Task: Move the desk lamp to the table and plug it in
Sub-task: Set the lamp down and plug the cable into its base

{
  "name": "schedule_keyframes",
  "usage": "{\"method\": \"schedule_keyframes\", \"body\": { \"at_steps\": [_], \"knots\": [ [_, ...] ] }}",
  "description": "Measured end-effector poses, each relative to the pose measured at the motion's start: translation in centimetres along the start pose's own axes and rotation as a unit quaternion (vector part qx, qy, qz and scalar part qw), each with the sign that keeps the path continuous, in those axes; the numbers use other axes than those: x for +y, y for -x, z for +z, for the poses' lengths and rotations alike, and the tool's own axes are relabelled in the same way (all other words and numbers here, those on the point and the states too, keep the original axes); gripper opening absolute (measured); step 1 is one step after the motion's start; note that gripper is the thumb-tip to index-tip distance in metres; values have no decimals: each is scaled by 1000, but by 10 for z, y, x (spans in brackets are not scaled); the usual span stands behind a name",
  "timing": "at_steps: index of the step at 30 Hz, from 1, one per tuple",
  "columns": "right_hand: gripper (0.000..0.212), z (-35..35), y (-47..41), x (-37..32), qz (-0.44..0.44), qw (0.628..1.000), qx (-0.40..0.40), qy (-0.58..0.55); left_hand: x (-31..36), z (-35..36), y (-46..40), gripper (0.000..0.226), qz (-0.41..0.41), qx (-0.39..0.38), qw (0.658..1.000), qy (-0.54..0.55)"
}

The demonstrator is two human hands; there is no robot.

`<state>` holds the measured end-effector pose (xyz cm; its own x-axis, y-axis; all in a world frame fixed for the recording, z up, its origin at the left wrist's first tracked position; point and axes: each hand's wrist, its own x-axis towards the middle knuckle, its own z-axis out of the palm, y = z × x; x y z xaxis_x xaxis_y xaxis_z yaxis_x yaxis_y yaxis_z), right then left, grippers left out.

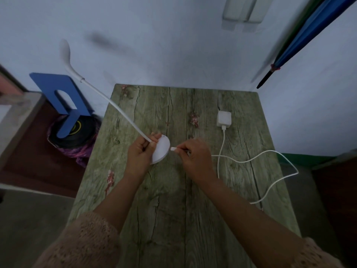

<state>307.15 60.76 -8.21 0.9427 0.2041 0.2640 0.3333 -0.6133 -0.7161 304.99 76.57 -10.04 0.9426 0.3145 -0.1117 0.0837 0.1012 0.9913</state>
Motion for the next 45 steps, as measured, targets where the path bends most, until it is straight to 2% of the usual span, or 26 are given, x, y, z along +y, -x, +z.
{"method": "schedule_keyframes", "body": {
  "at_steps": [7,16,20,31,35,39,45],
  "knots": [
    [13,0,-4,0,8,1000,-13,0,2,0,0,24,-2,-1,1000,-5],
    [17,-2,-6,-2,-41,994,-31,99,2,8,4,25,0,11,1000,-20],
    [17,2,-4,1,-8,997,-19,78,-2,11,3,24,-2,24,999,-25],
    [16,23,1,17,13,998,-45,48,-25,3,-7,31,52,33,984,-168],
    [18,32,-7,19,-10,995,-67,75,-28,-4,-13,28,50,26,980,-193],
    [6,39,-10,20,-26,989,-86,114,-24,-10,-16,27,57,-3,969,-240],
    [15,32,-12,25,-59,980,-135,137,-17,-10,-11,25,60,-14,960,-273]
  ]
}}
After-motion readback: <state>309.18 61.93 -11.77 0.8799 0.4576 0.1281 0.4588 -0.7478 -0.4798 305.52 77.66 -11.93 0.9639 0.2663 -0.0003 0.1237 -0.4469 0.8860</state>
